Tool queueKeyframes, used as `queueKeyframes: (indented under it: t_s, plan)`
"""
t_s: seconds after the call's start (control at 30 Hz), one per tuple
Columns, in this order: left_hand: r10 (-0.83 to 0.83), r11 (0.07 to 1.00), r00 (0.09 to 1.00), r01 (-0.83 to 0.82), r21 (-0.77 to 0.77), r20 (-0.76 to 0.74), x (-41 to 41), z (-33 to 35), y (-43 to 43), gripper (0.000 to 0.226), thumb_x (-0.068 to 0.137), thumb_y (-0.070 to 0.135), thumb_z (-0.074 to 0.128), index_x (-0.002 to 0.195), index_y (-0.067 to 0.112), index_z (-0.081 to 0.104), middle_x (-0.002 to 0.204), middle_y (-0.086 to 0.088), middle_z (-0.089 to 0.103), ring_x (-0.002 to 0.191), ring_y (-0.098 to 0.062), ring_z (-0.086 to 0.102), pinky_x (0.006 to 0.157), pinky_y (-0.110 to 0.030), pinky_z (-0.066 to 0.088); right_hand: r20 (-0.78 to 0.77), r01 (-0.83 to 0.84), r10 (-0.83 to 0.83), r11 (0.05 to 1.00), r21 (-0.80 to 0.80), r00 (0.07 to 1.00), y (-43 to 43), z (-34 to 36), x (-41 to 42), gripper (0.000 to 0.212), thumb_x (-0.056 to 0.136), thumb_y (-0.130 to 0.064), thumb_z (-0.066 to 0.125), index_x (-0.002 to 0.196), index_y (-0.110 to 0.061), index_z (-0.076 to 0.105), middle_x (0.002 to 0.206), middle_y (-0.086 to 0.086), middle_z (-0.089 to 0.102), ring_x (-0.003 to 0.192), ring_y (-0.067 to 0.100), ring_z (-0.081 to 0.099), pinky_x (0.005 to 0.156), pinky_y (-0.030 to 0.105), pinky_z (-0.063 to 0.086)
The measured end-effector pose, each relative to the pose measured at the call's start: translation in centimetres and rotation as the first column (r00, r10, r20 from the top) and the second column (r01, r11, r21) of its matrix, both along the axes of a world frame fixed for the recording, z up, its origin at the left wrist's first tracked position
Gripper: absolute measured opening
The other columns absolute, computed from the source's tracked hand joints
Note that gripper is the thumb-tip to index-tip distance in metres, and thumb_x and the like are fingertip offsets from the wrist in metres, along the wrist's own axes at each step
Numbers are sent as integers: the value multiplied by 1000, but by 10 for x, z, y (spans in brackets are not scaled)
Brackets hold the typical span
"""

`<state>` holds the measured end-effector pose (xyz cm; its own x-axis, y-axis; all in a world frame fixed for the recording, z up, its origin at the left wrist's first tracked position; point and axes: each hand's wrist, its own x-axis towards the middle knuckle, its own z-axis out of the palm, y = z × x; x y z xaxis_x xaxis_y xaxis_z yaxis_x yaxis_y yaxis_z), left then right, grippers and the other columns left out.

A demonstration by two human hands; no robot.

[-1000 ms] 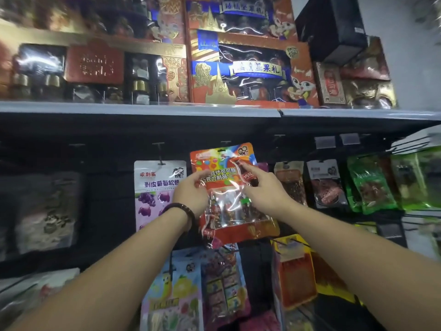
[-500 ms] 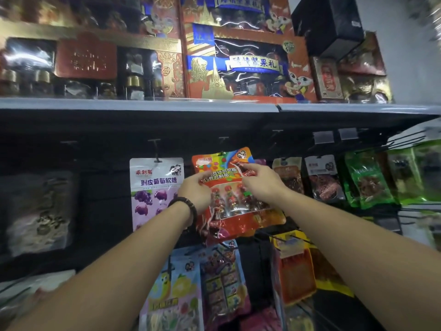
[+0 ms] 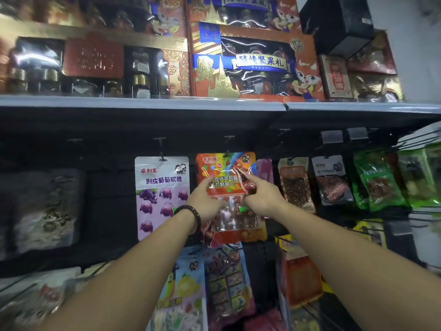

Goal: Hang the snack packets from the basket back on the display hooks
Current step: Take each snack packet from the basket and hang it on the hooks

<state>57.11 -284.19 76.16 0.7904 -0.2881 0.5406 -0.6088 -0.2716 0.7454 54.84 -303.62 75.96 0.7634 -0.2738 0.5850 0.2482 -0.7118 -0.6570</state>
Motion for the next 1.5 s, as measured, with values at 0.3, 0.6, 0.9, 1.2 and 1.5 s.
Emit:
queueKeyframes:
  t_s: [0.3,0.6,0.9,1.2,1.5]
  plan:
    - [143,945,988,-152,290,50,-45,-45,32,78,96,23,74,161,31,34,142,-10,53,77,-17,69,50,-20,52,-157,54,-85,980,-192,984,15,-31,-81,57,100,-15,62,155,-24,53,145,9,59,100,24,69,76,34,63]
    - [-68,822,998,61,566,-9,-163,-217,86,13,96,26,73,108,28,76,103,13,75,90,-3,69,79,-14,51,-419,-169,85,971,-167,904,62,-218,-196,12,101,-19,65,109,-23,74,83,-10,68,72,4,63,60,12,49]
    - [84,832,871,206,514,-485,-279,-516,148,9,97,20,72,101,26,78,95,15,76,82,3,69,71,-9,51,-732,-62,218,970,234,646,81,-526,-306,15,96,-8,71,91,-22,76,68,-11,67,64,6,60,56,14,47]
    - [132,686,859,280,671,-494,-312,-696,154,30,104,11,60,84,34,61,89,12,56,74,-16,54,74,-18,46,-882,408,181,833,373,436,83,-775,-353,16,77,-39,77,71,-24,76,79,5,80,75,30,76,72,55,65]
    - [186,815,665,307,492,-723,-308,-759,126,17,103,19,65,119,22,70,127,2,66,124,-19,61,110,-39,50,-977,476,33,870,133,212,70,-822,-326,37,100,-34,70,124,-5,70,120,17,77,111,35,74,95,41,61]
